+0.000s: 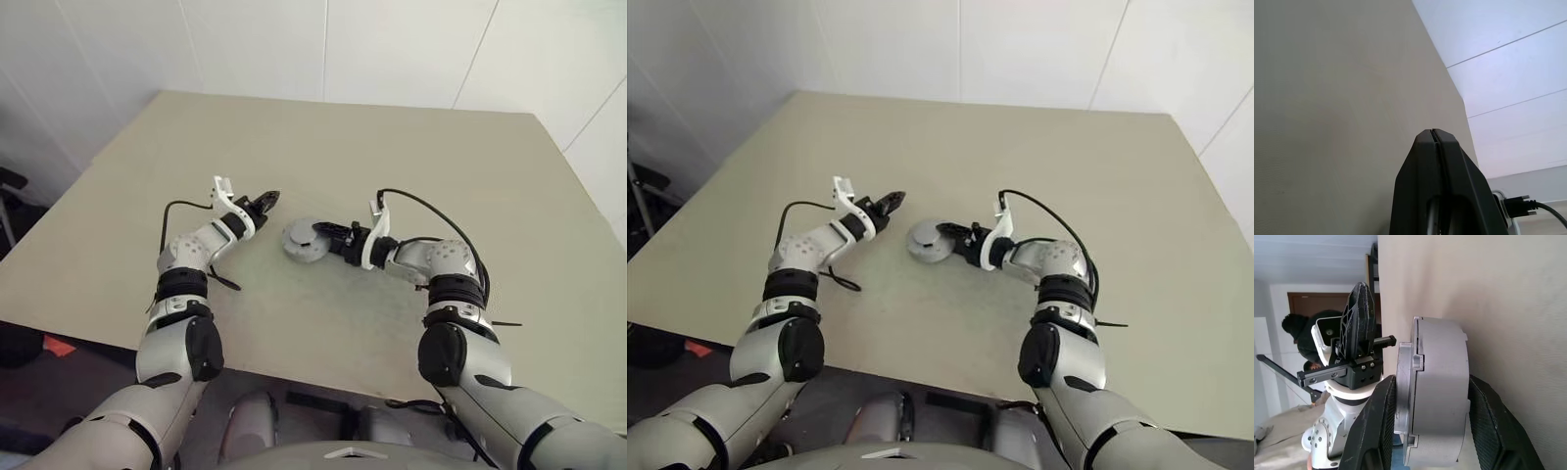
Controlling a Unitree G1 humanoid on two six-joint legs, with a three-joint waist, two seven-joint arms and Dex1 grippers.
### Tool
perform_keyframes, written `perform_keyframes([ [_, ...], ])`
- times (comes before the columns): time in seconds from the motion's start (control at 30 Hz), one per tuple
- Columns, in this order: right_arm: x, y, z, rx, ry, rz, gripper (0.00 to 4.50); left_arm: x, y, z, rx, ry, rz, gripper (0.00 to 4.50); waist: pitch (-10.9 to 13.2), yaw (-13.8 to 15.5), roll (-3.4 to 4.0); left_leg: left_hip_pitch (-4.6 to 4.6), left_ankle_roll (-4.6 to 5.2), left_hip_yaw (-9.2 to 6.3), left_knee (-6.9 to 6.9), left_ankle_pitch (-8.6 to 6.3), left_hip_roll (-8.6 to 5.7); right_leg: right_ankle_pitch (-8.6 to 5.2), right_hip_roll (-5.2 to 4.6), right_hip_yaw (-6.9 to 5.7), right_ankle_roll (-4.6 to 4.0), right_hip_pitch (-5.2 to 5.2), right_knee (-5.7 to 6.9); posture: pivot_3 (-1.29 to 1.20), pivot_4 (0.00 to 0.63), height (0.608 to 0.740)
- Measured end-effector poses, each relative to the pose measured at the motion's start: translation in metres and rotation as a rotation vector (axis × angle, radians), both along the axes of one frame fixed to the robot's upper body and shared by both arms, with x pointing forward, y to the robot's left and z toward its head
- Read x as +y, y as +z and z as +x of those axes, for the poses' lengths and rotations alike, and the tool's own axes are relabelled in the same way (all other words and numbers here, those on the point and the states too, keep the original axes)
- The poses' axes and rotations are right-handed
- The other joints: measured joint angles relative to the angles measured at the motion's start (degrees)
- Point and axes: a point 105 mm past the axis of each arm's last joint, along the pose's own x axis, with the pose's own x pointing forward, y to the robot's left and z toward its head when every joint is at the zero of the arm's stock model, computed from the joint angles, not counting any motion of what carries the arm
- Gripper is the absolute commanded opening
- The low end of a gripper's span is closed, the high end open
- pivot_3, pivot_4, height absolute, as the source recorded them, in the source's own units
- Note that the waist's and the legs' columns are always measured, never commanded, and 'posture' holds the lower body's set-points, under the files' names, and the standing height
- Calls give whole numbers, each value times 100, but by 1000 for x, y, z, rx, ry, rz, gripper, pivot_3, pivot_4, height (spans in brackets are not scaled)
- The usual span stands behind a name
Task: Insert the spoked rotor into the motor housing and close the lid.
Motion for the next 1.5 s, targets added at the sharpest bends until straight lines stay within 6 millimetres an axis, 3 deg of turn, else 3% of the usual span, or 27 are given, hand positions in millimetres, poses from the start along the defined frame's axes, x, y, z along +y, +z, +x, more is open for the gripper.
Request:
perform_keyframes([
  [0.17, -4, 7, 8, -2, -54, 49, 2098, 10, 5, -5, -17, 21, -77, 0, 0, 8, 0, 4, -16, 0, 0, -14, -8, 0, -10, 1, 1, 4, 3, 0, 0, 740],
  [0.5, -22, 45, 25, -101, -143, 152, 2098, 27, -14, -39, 39, -69, -6, 0, 0, 10, 0, 17, -53, -4, 1, 8, 6, 4, 4, 1, 12, 5, 17, 0, 0, 740],
  [0.77, -33, 57, 31, -137, -171, 147, 2098, 40, 9, -51, -39, -130, 33, 2527, 0, 10, 0, 17, -63, -6, 1, 14, 6, 7, 6, 1, 18, 6, 18, 0, 0, 740],
  [0.97, -33, 61, 30, -143, -158, 151, 2098, 30, 12, -58, -59, -201, 36, 4474, 0, 9, 0, 16, -62, -6, 1, 14, 5, 7, 6, 1, 18, 5, 18, 0, 0, 740],
  [1.2, -25, 73, 20, -167, -78, 169, 2098, 16, 11, -60, -11, -257, -87, 4474, 0, 14, 0, 13, -62, -8, 9, 14, 5, 10, 6, 1, 23, 6, 19, 0, 0, 740],
  [1.33, -17, 78, 12, -186, -32, 173, 2098, 4, 29, -63, -44, -328, -185, 4474, 0, 16, 0, 15, -62, -9, 10, 15, 6, 11, 6, 1, 23, 7, 21, 0, 0, 740],
  [1.5, -11, 75, 6, -181, -4, 153, 2098, -7, 35, -65, -46, -380, -257, 4474, 0, 14, 0, 15, -63, -9, 11, 15, 6, 14, 6, 2, 29, 8, 20, 0, 0, 740],
])
